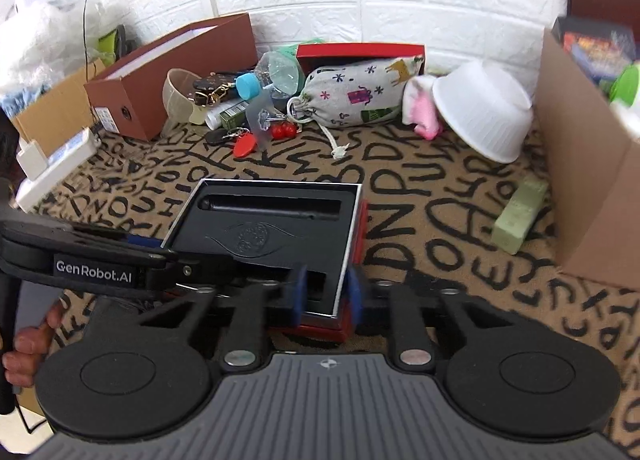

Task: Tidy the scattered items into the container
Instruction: 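Close the right gripper on the red box's opposite rim while the left gripper holds it, then lift and carry the red box with both grippers over the shoebox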

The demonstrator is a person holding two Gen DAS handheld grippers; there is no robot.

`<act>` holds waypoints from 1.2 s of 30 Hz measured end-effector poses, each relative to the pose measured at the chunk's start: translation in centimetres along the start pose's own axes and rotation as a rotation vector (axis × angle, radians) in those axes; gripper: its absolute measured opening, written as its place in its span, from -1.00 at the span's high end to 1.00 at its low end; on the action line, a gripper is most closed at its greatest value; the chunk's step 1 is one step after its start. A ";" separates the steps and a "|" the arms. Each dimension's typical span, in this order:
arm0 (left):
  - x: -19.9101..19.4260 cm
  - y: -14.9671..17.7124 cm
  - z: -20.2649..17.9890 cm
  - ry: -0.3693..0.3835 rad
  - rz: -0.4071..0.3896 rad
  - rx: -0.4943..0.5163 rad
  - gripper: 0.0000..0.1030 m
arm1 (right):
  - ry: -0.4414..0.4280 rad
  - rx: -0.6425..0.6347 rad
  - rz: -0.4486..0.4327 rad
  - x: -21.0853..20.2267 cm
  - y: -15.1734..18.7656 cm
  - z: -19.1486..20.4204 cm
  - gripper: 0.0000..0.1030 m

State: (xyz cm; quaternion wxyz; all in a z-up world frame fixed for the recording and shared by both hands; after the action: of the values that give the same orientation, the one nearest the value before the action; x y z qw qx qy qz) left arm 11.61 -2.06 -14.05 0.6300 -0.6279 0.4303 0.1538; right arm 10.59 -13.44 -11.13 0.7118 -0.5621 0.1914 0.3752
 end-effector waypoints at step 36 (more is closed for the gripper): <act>-10.1 -18.8 29.0 -0.297 -0.328 -0.180 -0.34 | -0.209 -0.203 -0.233 10.2 -23.1 24.7 0.70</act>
State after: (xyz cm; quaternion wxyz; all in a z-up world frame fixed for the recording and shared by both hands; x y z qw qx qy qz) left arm 29.63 25.11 1.20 0.6444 -0.7135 0.2099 0.1779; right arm 30.81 11.15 4.23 0.7058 -0.6075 0.0112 0.3641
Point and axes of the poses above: each gripper's, at about its wrist camera, not at the fingertips, and x roughly the way its jaws point, z to its left, y to its underside, the point moved 9 cm from there along x, roughly the way its jaws point, and after that the axes turned 14 degrees about x, right-handed, at the moved point
